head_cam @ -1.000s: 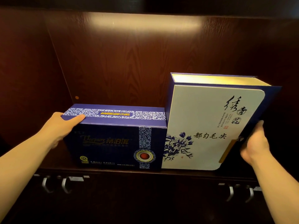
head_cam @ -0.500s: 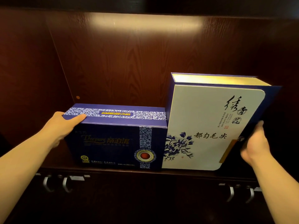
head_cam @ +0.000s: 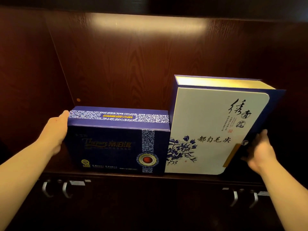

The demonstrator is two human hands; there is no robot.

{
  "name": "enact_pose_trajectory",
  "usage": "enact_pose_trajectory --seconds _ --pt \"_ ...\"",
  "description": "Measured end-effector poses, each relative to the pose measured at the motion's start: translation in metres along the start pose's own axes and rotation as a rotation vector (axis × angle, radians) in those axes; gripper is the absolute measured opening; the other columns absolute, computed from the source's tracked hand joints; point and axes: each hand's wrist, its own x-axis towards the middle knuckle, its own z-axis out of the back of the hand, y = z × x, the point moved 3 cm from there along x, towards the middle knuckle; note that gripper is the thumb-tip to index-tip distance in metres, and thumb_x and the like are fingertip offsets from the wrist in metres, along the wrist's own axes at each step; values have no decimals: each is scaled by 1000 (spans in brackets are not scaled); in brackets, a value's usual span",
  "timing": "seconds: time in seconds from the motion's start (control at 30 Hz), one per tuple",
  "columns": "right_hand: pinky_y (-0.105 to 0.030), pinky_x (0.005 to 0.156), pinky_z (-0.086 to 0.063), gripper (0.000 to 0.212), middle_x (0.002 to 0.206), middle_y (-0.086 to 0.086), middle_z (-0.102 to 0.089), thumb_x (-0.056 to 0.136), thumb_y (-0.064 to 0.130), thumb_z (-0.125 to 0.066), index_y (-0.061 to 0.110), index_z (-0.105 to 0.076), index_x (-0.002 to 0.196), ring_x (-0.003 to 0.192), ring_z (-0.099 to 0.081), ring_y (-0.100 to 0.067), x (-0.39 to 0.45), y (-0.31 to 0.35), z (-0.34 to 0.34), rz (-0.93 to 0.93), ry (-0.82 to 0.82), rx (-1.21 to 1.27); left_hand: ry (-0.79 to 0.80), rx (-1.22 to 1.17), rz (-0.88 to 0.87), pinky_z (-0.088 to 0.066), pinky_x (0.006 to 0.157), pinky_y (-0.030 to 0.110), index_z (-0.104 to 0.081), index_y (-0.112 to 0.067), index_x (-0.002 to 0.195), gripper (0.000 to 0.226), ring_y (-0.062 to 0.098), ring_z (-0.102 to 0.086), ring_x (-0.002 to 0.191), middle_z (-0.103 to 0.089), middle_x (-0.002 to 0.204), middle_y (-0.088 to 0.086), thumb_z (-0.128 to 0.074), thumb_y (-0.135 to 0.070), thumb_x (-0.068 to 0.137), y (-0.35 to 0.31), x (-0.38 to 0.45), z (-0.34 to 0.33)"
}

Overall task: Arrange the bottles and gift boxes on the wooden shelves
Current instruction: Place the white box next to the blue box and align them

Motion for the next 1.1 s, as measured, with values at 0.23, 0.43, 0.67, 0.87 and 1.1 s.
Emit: enact_pose_trajectory --seconds 0.23,0.43,0.67,0.87,1.1 --pt "-48 105 -43 49 130 -7 -67 102 63 -29 34 -66 115 120 -61 -28 -5 -18 -7 -48 -11 -33 94 -94 11 -41 94 49 -59 -29 122 33 24 -59 113 -64 126 3 -49 -45 95 7 -7 -5" --pt "-48 106 -42 54 133 -6 -67 100 68 -30 33 -64 123 118 -62 -27 -4 -17 -5 -95 -21 -9 123 -84 -13 -41 75 41 -56 -32 103 10 17 -58 96 -63 115 3 -51 -39 97 5 -6 -2" --pt "-43 118 -31 50 147 8 -58 101 64 -32 39 -56 137 138 -51 -18 -14 16 -5 59 -100 101 45 349 -481 -42 96 42 -49 -16 145 59 35 -52 126 -50 146 19 -56 -45 94 -23 -16 3" --pt "-38 91 -55 43 115 10 -77 90 68 -48 40 -65 119 108 -72 -13 -42 79 -38 364 -92 60 134 896 -744 -16 110 72 -61 -30 130 49 38 -43 133 -53 144 4 -54 -58 91 -62 -63 -49" --pt "-46 96 -54 54 102 13 -80 80 78 -54 40 -68 116 105 -72 -16 -50 97 -43 353 -64 14 601 765 -944 -36 111 41 -37 -24 153 88 22 -38 140 -43 155 1 -65 -67 81 -81 -134 -133"
